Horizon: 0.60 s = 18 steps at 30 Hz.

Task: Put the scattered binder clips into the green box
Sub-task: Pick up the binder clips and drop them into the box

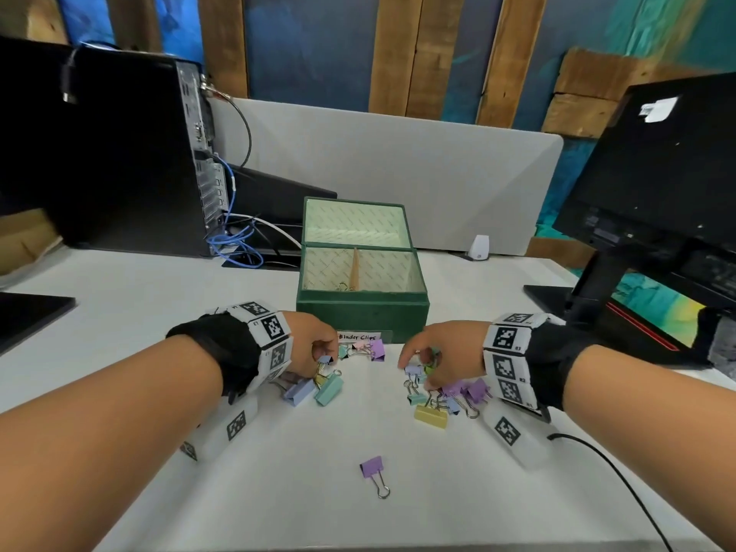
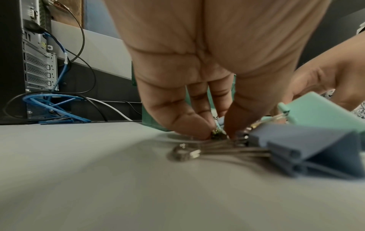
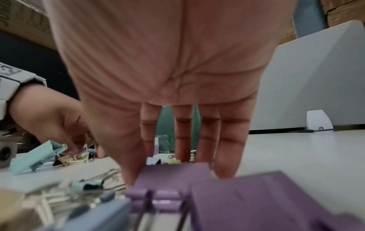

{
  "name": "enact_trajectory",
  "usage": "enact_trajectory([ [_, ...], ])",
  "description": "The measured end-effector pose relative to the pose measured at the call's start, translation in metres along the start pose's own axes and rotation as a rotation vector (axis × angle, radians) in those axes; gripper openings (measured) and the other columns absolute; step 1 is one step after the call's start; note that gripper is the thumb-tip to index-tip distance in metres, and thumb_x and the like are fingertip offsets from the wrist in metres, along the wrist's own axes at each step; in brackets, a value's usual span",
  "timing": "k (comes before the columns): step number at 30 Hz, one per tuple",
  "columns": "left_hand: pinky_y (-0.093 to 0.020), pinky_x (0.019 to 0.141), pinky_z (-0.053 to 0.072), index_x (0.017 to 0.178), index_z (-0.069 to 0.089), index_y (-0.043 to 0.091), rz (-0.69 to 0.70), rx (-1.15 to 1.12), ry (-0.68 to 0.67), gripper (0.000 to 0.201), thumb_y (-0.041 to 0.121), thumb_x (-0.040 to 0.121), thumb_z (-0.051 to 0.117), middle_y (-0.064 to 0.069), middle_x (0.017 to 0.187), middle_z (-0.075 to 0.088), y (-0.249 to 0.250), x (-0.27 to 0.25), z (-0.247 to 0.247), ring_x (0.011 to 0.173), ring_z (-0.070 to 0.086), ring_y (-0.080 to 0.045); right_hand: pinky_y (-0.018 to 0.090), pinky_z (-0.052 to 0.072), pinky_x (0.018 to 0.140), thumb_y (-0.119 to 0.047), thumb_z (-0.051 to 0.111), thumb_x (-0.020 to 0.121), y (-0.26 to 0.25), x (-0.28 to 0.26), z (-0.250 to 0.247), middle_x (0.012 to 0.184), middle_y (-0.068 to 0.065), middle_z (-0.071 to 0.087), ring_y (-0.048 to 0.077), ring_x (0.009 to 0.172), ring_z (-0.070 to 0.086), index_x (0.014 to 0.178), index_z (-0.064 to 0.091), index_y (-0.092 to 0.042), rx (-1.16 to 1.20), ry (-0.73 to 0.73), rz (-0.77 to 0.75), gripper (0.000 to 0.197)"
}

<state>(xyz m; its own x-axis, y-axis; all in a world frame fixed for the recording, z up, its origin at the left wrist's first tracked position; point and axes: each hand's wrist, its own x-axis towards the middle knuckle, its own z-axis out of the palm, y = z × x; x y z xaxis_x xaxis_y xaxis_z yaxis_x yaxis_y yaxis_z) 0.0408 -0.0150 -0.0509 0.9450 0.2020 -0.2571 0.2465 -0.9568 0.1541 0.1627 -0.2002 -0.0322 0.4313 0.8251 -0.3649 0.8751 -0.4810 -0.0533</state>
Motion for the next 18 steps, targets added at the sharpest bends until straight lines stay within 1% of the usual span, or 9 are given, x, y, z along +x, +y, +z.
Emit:
enact_trajectory([
  [1, -0.009, 0.057, 0.035, 0.11, 0.062, 0.021, 0.0, 0.007, -0.003, 0.032, 0.008, 0.081, 0.059, 0.008, 0.095, 0.054, 0.0, 0.001, 0.001, 0.08, 0.049, -0.01, 0.018, 0.042, 0.068, -0.026, 0.065, 0.084, 0.0, 0.002, 0.001, 0.105, -0.001, 0.057, 0.008, 0.076, 0.049, 0.119, 0.056, -0.036, 0.001, 0.003, 0.007, 0.038],
  [3, -0.012, 0.062, 0.038, 0.111, 0.062, 0.021, -0.01, -0.003, -0.007, 0.033, 0.008, 0.081, 0.059, 0.007, 0.095, 0.055, -0.001, 0.002, 0.002, 0.083, 0.05, -0.011, 0.02, 0.042, 0.068, -0.024, 0.065, 0.084, 0.0, 0.005, 0.001, 0.101, -0.001, 0.056, 0.011, 0.078, 0.05, 0.117, 0.057, -0.033, -0.017, 0.006, 0.009, 0.036],
  [5, -0.015, 0.064, 0.042, 0.107, 0.062, 0.022, -0.028, -0.03, -0.01, 0.03, 0.007, 0.081, 0.059, 0.007, 0.093, 0.056, -0.002, 0.003, 0.002, 0.078, 0.051, -0.012, 0.022, 0.042, 0.069, -0.022, 0.065, 0.083, -0.001, 0.006, 0.001, 0.097, -0.002, 0.054, 0.013, 0.082, 0.05, 0.116, 0.057, -0.03, -0.04, 0.006, -0.001, 0.035],
  [7, -0.014, 0.058, 0.042, 0.097, 0.06, 0.025, -0.043, -0.056, -0.002, 0.025, 0.006, 0.081, 0.059, 0.007, 0.088, 0.055, -0.002, 0.002, 0.003, 0.068, 0.05, -0.01, 0.022, 0.041, 0.068, -0.018, 0.066, 0.083, -0.002, 0.008, 0.001, 0.094, -0.004, 0.052, 0.014, 0.081, 0.049, 0.112, 0.057, -0.027, -0.036, 0.004, -0.011, 0.032],
  [10, -0.019, 0.057, 0.046, 0.083, 0.058, 0.031, -0.074, -0.115, 0.018, 0.027, 0.004, 0.079, 0.06, 0.007, 0.085, 0.057, -0.004, 0.003, 0.005, 0.065, 0.052, -0.013, 0.021, 0.04, 0.064, -0.013, 0.066, 0.08, -0.002, 0.011, 0.002, 0.088, -0.004, 0.051, 0.015, 0.076, 0.048, 0.091, 0.052, -0.029, -0.006, 0.003, -0.016, 0.024],
  [13, -0.025, 0.066, 0.052, 0.072, 0.055, 0.035, -0.096, -0.074, 0.011, 0.031, 0.005, 0.078, 0.06, 0.0, 0.098, 0.066, -0.003, 0.003, 0.006, 0.072, 0.057, -0.018, 0.025, 0.043, 0.066, -0.01, 0.067, 0.076, 0.0, 0.013, 0.004, 0.075, -0.009, 0.048, 0.014, 0.069, 0.047, 0.072, 0.044, -0.035, 0.039, 0.005, -0.007, 0.034],
  [15, -0.026, 0.068, 0.053, 0.071, 0.055, 0.034, -0.094, -0.063, -0.002, 0.031, 0.004, 0.078, 0.058, -0.005, 0.106, 0.069, -0.002, 0.003, 0.004, 0.071, 0.058, -0.018, 0.024, 0.042, 0.066, -0.012, 0.069, 0.076, 0.001, 0.012, 0.005, 0.075, -0.009, 0.047, 0.014, 0.069, 0.047, 0.074, 0.046, -0.035, 0.054, 0.002, -0.001, 0.033],
  [17, -0.024, 0.066, 0.053, 0.071, 0.056, 0.033, -0.086, -0.05, -0.008, 0.03, 0.004, 0.077, 0.058, -0.004, 0.108, 0.069, -0.002, 0.002, 0.003, 0.07, 0.06, -0.016, 0.022, 0.039, 0.062, -0.013, 0.07, 0.075, 0.001, 0.012, 0.006, 0.076, -0.008, 0.045, 0.013, 0.068, 0.045, 0.082, 0.049, -0.031, 0.064, -0.004, 0.009, 0.029],
  [18, -0.024, 0.067, 0.054, 0.072, 0.056, 0.033, -0.085, -0.049, -0.012, 0.029, 0.005, 0.076, 0.059, -0.003, 0.109, 0.069, -0.002, 0.002, 0.002, 0.073, 0.062, -0.017, 0.022, 0.039, 0.061, -0.013, 0.07, 0.075, 0.001, 0.012, 0.006, 0.075, -0.009, 0.044, 0.012, 0.067, 0.044, 0.082, 0.049, -0.031, 0.064, -0.001, 0.013, 0.029],
])
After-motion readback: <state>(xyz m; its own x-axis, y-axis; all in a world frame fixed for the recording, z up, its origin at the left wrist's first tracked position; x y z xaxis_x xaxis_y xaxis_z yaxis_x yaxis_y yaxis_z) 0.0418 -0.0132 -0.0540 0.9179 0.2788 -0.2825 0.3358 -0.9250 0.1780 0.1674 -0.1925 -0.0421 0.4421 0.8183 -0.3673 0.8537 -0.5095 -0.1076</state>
